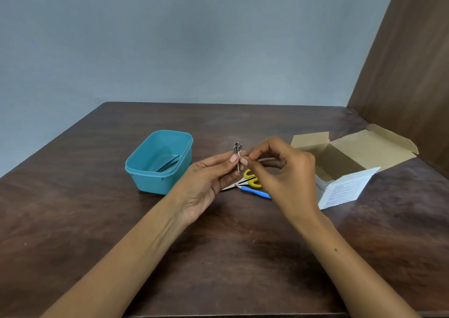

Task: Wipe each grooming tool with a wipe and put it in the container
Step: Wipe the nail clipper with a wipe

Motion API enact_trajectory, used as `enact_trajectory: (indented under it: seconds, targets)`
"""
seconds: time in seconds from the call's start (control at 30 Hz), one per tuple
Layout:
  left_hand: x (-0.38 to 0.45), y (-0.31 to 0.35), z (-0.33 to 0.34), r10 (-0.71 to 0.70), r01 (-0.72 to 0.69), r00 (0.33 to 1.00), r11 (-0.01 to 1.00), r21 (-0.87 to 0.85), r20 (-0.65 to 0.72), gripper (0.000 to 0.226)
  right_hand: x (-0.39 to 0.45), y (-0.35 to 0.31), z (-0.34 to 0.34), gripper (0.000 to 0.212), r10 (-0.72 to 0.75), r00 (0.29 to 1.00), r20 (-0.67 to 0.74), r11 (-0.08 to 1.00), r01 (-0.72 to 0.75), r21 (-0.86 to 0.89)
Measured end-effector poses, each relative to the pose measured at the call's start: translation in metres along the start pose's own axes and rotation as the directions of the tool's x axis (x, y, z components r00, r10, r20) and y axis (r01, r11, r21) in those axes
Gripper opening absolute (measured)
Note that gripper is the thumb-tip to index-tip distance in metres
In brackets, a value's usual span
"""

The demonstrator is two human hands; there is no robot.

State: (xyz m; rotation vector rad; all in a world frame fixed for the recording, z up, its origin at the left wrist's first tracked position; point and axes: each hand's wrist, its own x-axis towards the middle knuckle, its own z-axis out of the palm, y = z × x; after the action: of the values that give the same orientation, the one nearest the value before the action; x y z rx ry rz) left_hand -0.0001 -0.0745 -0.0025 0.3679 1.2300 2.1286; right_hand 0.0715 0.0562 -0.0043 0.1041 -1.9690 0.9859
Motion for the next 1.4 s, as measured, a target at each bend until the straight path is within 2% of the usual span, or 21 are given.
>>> enact_trajectory:
  seconds: [0.1, 0.27, 0.5, 0.6, 0.7, 0.93, 1.13, 1.4]
  targets:
    - [-0.001, 0.002, -0.001, -0.012, 0.012, 1.000, 1.000, -0.014, -0.013, 0.015, -0.004, 0.000, -0.003, 0.015, -0.035, 0.999, 0.033, 0.999, 0.036, -0.028]
    - [-0.002, 0.002, -0.001, -0.044, 0.042, 0.999, 0.997, 0.057, 0.027, 0.022, 0.002, -0.002, -0.001, 0.016, 0.006, 0.997, -0.080, 1.000, -0.005, 0.013]
    - [-0.002, 0.005, 0.001, -0.026, 0.027, 0.999, 0.999, 0.018, -0.045, 0.013, -0.006, -0.002, -0.001, 0.015, -0.053, 0.998, 0.033, 0.998, 0.054, -0.023]
    - [-0.002, 0.005, 0.000, -0.056, 0.056, 0.998, 0.998, 0.042, -0.009, 0.021, -0.003, -0.003, 0.001, 0.016, -0.022, 0.998, -0.060, 1.000, 0.022, 0.002]
    - [-0.001, 0.003, 0.001, -0.082, 0.082, 0.997, 0.997, -0.009, -0.008, 0.017, 0.003, -0.005, 0.003, 0.015, 0.024, 0.992, -0.120, 0.999, -0.020, 0.034]
    - [-0.001, 0.003, 0.002, -0.027, 0.024, 0.999, 0.996, -0.084, -0.037, 0.014, -0.007, -0.003, 0.002, 0.014, -0.067, 0.998, 0.002, 0.994, 0.067, -0.083]
    - [-0.001, 0.002, 0.002, -0.053, 0.052, 0.997, 0.999, -0.015, -0.053, 0.015, 0.001, -0.003, 0.004, 0.013, -0.064, 0.996, -0.069, 0.993, 0.056, -0.107]
    - [0.000, 0.002, 0.002, -0.056, 0.047, 0.995, 0.992, -0.113, -0.084, 0.015, -0.005, 0.003, 0.002, 0.016, -0.098, 0.993, 0.067, 0.985, 0.106, -0.139]
